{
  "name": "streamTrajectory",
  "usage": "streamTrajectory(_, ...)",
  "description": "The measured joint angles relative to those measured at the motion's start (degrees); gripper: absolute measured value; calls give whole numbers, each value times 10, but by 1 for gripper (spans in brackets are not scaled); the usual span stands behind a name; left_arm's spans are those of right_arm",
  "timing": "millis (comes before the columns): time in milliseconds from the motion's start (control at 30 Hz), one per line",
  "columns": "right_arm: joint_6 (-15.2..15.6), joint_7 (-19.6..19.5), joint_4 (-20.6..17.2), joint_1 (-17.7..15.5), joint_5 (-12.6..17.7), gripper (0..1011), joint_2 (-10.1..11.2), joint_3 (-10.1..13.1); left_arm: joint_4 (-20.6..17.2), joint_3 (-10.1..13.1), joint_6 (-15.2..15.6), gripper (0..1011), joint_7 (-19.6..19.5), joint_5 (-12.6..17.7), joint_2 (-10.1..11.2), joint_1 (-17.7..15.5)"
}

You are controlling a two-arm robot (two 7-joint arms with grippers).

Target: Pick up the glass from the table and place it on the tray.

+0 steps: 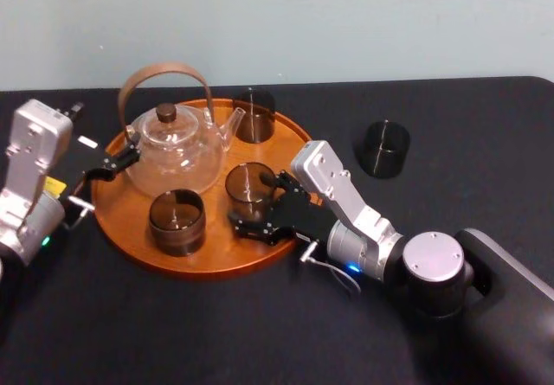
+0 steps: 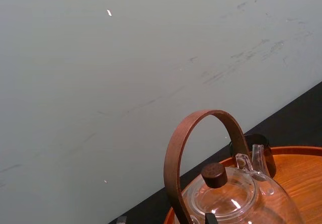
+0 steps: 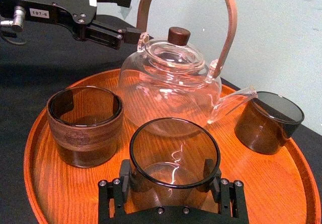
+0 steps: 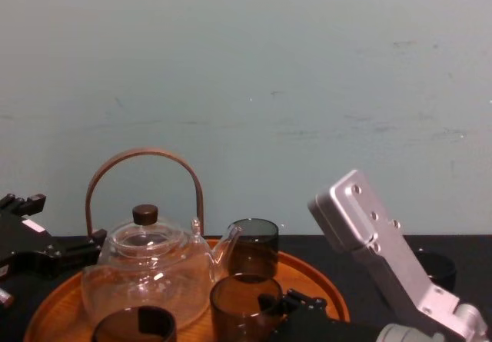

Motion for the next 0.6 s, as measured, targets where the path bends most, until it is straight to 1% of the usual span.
streamTrajectory(600, -2, 5, 10, 2, 7, 924, -1, 1, 0, 0, 0, 1009, 0, 0, 0, 0)
